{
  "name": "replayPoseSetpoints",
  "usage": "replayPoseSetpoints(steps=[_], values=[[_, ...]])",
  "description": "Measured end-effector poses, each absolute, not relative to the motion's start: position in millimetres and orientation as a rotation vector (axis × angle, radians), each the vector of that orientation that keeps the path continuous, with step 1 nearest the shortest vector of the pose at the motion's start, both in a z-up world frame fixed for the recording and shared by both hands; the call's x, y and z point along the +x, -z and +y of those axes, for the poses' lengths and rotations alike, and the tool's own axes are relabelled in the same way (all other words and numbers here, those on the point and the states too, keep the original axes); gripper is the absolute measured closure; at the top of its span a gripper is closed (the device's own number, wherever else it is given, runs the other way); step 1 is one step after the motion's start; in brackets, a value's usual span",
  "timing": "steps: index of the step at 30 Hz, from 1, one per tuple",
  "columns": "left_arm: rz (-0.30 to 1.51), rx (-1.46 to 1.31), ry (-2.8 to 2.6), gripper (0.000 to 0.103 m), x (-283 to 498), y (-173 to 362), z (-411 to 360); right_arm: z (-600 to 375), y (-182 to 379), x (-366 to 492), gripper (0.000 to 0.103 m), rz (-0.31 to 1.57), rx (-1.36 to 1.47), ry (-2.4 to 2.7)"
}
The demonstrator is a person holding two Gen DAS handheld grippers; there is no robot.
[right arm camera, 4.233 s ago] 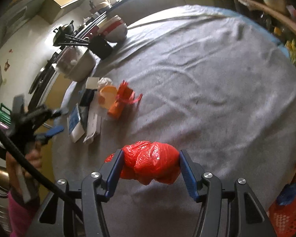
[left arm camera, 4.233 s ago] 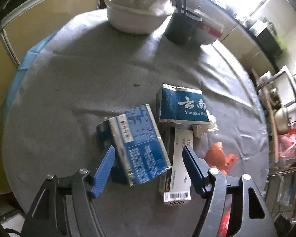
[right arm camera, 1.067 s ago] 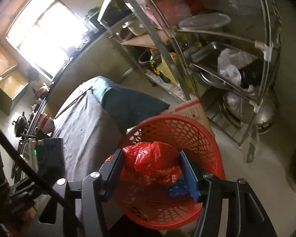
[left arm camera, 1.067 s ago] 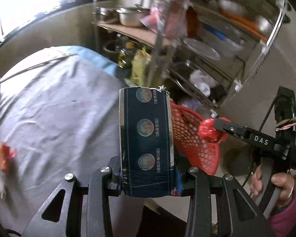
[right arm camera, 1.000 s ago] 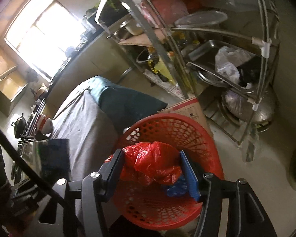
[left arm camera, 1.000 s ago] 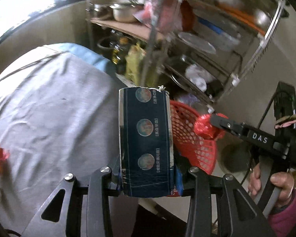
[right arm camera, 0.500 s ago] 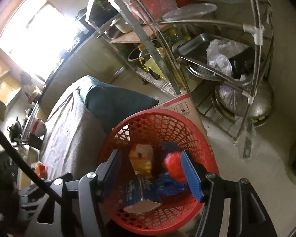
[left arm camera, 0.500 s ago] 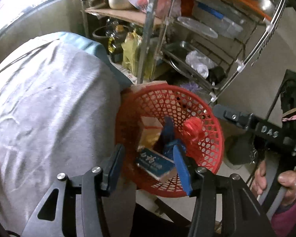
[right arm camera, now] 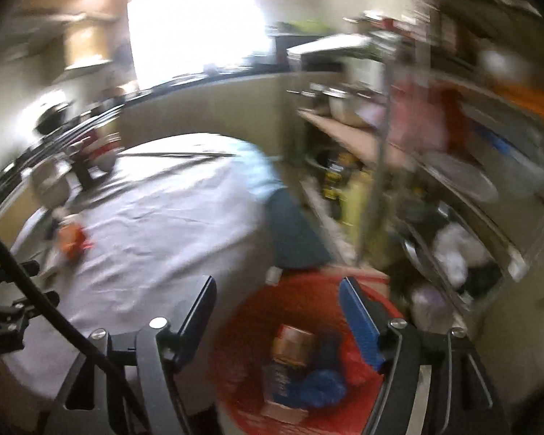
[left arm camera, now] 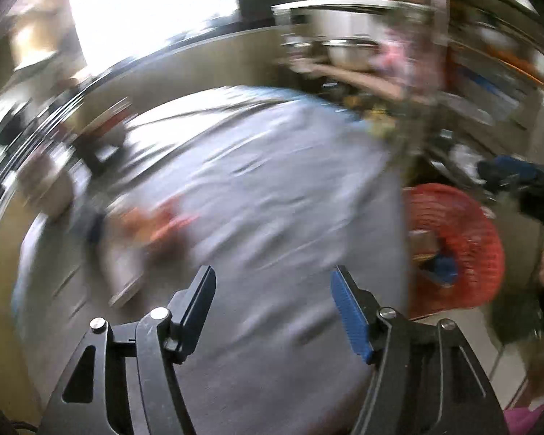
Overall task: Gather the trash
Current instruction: 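Move both open tools back over the table, then lower the right tool onto the orange peel while the left tool approaches the white medicine box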
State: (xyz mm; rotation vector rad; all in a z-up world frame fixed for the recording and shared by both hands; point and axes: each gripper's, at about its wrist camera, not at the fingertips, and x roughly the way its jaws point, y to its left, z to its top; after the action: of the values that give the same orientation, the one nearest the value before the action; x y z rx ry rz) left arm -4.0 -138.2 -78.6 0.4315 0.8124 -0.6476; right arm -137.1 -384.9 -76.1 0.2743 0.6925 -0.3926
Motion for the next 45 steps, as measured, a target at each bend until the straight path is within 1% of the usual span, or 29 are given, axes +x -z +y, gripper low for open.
replayPoseSetpoints(steps=[4, 8, 13, 17, 22, 26, 33, 35, 38, 41, 45], values=[[0.839, 0.371, 0.457, 0.036, 18, 83, -72, -363, 71, -86, 0.028, 0.743, 0.408, 0.233], [0.857, 0.303, 0.348, 0.036, 32, 86, -20, -329, 70, -35, 0.028, 0.818, 0.405, 0.129], [0.859, 0.252, 0.279, 0.036, 43, 88, 6, -265, 70, 33, 0.028, 0.955, 0.261, -0.005], [0.862, 0.216, 0.265, 0.036, 48, 90, 25, -234, 80, 73, 0.028, 1.050, 0.203, -0.053], [0.890, 0.179, 0.232, 0.036, 58, 99, 45, -225, 103, 117, 0.028, 1.142, 0.334, -0.079], [0.917, 0.140, 0.221, 0.036, 67, 102, 56, -220, 109, 140, 0.029, 1.130, 0.414, -0.054], [0.951, 0.096, 0.255, 0.036, 97, 93, 48, -204, 109, 176, 0.029, 1.127, 0.407, -0.034], [0.949, 0.075, 0.258, 0.036, 97, 92, 49, -204, 109, 180, 0.029, 1.110, 0.417, -0.041], [0.979, 0.049, 0.263, 0.035, 96, 99, 52, -202, 102, 183, 0.029, 1.034, 0.471, -0.135], [1.013, 0.031, 0.254, 0.035, 96, 107, 54, -194, 105, 190, 0.029, 1.051, 0.484, -0.174], [1.048, 0.003, 0.238, 0.035, 95, 115, 59, -182, 122, 198, 0.029, 1.091, 0.429, -0.162]])
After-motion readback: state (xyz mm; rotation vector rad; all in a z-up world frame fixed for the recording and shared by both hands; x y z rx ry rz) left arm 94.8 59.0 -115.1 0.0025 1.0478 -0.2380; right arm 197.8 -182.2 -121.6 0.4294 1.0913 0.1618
